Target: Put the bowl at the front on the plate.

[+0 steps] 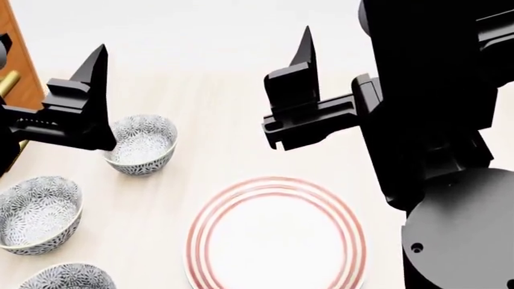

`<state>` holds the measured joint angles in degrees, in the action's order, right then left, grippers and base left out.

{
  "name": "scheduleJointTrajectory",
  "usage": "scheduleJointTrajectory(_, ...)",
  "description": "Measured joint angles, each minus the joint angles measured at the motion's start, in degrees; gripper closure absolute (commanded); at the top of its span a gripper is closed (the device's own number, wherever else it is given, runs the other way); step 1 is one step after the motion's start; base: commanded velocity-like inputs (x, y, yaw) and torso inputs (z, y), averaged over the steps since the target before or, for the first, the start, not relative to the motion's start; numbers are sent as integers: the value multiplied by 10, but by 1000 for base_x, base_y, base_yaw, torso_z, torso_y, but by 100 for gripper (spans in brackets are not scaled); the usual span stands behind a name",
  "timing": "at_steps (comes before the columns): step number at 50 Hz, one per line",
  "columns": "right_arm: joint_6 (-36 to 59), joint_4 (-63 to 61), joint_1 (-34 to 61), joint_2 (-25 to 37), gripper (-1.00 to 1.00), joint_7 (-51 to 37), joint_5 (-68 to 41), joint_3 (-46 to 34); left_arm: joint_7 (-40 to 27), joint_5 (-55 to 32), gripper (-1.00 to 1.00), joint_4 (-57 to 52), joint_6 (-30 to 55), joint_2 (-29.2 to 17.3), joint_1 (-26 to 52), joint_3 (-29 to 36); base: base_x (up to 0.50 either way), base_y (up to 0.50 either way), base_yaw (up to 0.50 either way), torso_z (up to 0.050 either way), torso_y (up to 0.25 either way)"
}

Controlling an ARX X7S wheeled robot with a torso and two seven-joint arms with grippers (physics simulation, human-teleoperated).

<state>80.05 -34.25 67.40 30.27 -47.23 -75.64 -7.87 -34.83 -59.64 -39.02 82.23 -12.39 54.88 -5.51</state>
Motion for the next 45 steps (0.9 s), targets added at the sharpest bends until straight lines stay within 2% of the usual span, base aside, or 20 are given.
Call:
scheduleJointTrajectory(16,-16,-6,-2,9,-100,4,4,-8,-33,-37,-100,18,15,0,3,-8,26,0,0,0,0)
scheduleJointTrajectory(27,-23,-9,-4,17,-100,3,4,-11,-184,-201,-100,90,47,-9,14,-13,0,0,0,0,0)
scheduleJointTrajectory(35,-30,-10,-7,21,-100,6,6,-14,-321,-351,-100,154,32,-37,33,24,0,0,0,0,0)
scheduleJointTrajectory(45,-38,-10,-11,26,-100,9,12,-20,-417,-463,-100,201,4,-67,35,66,0,0,0,0,0)
